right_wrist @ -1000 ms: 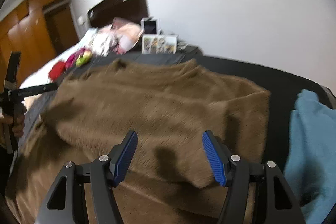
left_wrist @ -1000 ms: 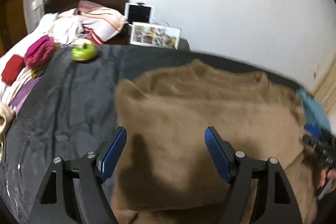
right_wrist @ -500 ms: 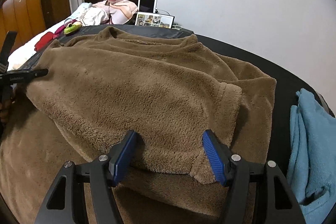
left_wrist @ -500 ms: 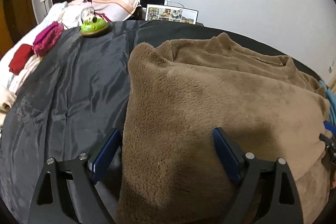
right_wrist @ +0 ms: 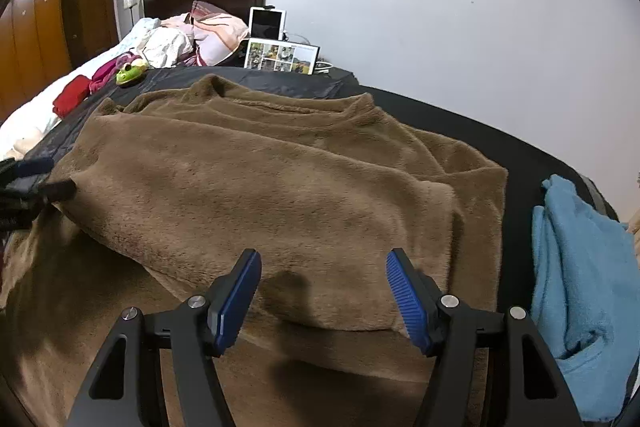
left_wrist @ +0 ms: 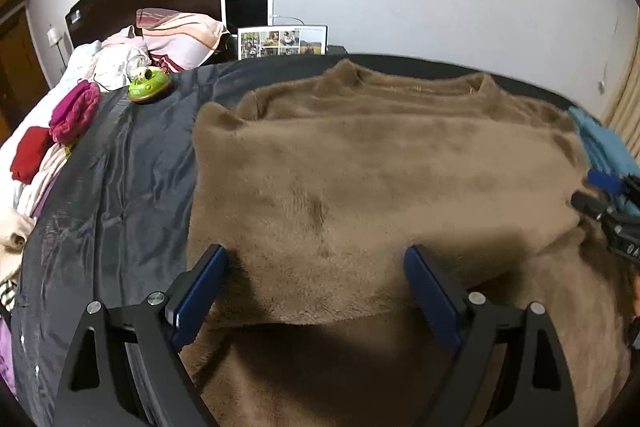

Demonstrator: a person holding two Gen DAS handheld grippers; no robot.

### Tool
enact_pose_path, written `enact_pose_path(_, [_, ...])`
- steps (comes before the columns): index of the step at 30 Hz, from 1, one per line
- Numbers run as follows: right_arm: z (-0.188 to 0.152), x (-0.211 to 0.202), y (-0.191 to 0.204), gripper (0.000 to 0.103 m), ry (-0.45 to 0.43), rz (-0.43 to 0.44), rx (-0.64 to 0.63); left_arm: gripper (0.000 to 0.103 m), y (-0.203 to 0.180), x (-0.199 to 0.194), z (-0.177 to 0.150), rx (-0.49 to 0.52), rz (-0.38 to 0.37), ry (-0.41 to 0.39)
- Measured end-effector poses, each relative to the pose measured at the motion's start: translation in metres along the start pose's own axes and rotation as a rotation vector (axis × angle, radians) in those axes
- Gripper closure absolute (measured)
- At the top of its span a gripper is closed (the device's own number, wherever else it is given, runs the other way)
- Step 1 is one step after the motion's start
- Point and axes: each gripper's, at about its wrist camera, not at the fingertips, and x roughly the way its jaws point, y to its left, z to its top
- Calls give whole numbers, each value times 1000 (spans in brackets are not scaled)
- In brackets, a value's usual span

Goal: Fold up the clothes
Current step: 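Lay the sleeve fold along the sweatshirt body and open the right gripper, then sweep both open grippers over the folded sweatshirt to flatten it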

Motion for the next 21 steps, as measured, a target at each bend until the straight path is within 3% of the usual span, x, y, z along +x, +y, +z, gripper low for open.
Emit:
enact_pose_path(8, [-8, 17, 1, 35, 38, 1, -6, 3, 8, 14, -7, -28, -9, 6])
enact_pose_path(16, [-18, -1, 6, 35, 28, -2, -36, 1, 7, 14, -8, -22, 11, 16])
enact_pose_path(21, [-24, -13, 9, 35, 22, -4, -55, 1, 3, -7, -12, -9, 9, 30])
